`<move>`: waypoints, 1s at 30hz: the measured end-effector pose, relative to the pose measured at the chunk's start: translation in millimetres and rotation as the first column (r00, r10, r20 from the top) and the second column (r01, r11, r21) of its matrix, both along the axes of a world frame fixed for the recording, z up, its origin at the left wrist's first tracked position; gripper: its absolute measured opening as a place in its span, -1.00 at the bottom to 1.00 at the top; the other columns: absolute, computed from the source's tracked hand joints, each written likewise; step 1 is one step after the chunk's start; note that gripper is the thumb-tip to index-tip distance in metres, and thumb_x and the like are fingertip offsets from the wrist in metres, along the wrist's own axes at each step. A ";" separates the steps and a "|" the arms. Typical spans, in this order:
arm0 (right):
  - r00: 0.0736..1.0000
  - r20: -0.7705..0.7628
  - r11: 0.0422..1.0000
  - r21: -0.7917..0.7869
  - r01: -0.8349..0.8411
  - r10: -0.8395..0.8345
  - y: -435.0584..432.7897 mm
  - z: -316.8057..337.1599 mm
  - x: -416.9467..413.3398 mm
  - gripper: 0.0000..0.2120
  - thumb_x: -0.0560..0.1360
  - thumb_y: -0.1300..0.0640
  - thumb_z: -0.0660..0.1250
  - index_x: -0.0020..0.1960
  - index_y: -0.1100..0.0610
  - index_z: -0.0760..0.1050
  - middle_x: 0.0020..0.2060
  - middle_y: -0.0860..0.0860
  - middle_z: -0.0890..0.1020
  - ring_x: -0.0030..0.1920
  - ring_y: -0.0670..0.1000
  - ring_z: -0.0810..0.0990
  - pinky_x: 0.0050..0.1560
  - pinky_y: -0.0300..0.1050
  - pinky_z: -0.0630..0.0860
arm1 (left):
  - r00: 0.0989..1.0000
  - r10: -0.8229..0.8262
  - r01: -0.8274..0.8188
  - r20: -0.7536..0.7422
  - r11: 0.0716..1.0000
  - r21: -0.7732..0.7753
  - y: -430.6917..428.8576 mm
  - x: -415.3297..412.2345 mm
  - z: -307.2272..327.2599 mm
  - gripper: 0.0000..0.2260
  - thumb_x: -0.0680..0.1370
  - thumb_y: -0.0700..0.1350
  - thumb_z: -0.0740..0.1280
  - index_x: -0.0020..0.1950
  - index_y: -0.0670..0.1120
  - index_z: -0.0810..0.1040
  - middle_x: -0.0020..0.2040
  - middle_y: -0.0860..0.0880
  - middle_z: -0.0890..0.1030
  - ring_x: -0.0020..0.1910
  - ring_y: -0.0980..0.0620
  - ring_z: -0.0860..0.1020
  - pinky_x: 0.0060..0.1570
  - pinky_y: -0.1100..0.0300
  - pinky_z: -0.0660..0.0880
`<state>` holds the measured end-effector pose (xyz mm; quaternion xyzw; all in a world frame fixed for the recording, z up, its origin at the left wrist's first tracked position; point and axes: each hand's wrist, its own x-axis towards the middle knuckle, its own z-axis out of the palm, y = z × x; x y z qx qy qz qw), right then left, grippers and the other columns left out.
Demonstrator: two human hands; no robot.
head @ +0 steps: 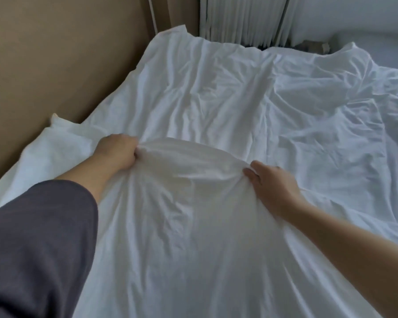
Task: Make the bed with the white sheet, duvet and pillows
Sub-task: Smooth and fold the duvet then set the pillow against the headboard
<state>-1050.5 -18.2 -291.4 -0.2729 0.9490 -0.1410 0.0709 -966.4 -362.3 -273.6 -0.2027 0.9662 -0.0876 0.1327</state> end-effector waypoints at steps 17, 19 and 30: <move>0.977 -0.023 0.941 0.266 0.211 -0.212 -9.1 -95.0 -97.8 -0.37 0.59 -0.28 -0.13 0.58 -0.13 -0.23 0.59 -0.01 -0.17 0.57 0.16 -0.21 0.44 0.39 -0.29 | 0.952 0.276 -0.236 -0.132 0.937 0.258 26.4 -102.2 -111.0 -0.33 0.58 0.31 -0.14 0.58 0.01 -0.24 0.57 -0.09 -0.29 0.53 -0.26 -0.24 0.46 -0.23 -0.24; 0.982 -0.034 0.942 0.278 0.190 -0.187 -8.3 -94.4 -102.1 -0.37 0.59 -0.27 -0.14 0.58 -0.12 -0.22 0.59 -0.01 -0.15 0.57 0.16 -0.20 0.43 0.38 -0.30 | 0.961 0.268 -0.245 -0.071 0.940 0.237 24.0 -104.5 -104.2 -0.33 0.59 0.31 -0.14 0.58 0.01 -0.25 0.57 -0.10 -0.29 0.54 -0.25 -0.23 0.46 -0.22 -0.23; 0.998 0.065 0.944 0.331 -0.002 -0.021 76.3 -67.6 19.3 -0.23 0.38 -0.24 -0.46 0.58 -0.13 -0.23 0.58 0.00 -0.24 0.57 0.09 -0.27 0.42 0.13 -0.39 | 0.998 0.062 -0.062 0.009 0.964 0.259 112.7 14.5 -78.7 -0.42 0.64 0.19 -0.14 0.59 -0.01 -0.18 0.60 -0.09 -0.15 0.56 -0.11 -0.12 0.49 -0.13 -0.13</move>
